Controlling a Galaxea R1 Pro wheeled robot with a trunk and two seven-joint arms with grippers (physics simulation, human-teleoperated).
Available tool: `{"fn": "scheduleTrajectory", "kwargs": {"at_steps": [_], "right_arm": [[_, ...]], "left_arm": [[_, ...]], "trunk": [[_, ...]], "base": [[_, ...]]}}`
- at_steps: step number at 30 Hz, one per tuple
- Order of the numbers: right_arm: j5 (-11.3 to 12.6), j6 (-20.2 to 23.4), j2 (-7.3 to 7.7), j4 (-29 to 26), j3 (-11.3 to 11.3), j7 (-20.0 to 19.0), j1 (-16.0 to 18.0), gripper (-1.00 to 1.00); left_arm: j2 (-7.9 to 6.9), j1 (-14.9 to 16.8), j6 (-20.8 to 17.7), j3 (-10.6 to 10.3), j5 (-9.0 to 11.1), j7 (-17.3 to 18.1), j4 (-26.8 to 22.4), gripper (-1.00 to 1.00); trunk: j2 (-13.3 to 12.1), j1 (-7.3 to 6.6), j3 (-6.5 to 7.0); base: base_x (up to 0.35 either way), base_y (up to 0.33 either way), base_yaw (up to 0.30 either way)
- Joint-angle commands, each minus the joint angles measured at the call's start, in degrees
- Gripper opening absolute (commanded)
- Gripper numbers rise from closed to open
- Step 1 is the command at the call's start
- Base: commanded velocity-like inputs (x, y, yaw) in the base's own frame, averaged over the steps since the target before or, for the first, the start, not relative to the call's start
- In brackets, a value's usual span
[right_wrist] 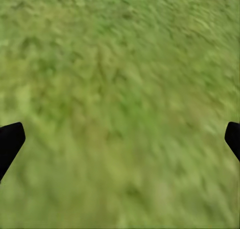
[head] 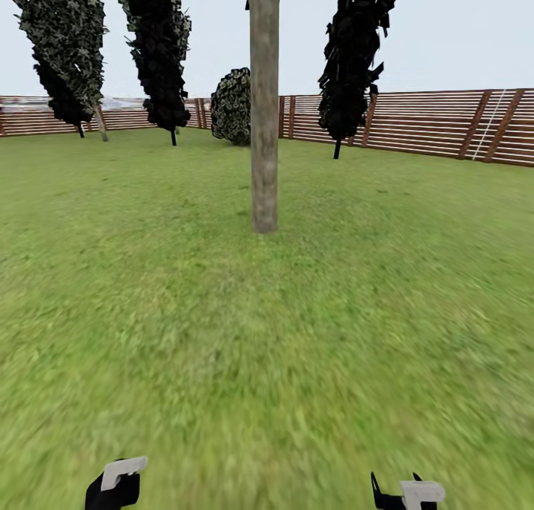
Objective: In the garden, pick up the pesticide atomizer on the floor and spray pesticide onto both trees until each tree trunk is fully covered.
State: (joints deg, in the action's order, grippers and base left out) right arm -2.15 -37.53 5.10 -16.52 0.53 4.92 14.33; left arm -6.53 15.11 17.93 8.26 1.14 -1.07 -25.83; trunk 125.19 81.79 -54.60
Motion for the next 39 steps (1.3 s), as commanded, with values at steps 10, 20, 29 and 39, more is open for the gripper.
{"fn": "scheduleTrajectory", "kwargs": {"at_steps": [10, 20, 29, 39], "right_arm": [[-0.04, 0.0, 0.0, 0.0, 0.0, 0.0, 0.0, 1.0], [-0.04, 0.0, 0.0, 0.0, 0.0, 0.0, 0.0, 1.0], [-0.02, 0.0, 0.0, 0.0, 0.0, 0.0, 0.0, 1.0], [-0.04, -0.02, 0.0, 0.0, 0.0, 0.0, 0.0, 1.0]], "left_arm": [[0.01, 0.0, 0.0, 0.01, -0.08, 0.01, -0.01, -1.0], [-0.01, 0.0, 0.0, 0.01, -0.08, 0.01, -0.01, -1.0], [0.02, 0.0, 0.0, 0.01, -0.08, 0.01, -0.01, -1.0], [-0.03, 0.0, 0.0, 0.01, -0.08, 0.01, -0.01, -1.0]], "trunk": [[0.0, 0.0, 0.0], [0.0, 0.0, 0.0], [0.0, 0.0, 0.0], [0.0, 0.0, 0.0]], "base": [[0.339, 0.0, 0.0], [0.339, 0.0, 0.0], [0.339, 0.0, 0.0], [0.339, 0.0, 0.0]]}}
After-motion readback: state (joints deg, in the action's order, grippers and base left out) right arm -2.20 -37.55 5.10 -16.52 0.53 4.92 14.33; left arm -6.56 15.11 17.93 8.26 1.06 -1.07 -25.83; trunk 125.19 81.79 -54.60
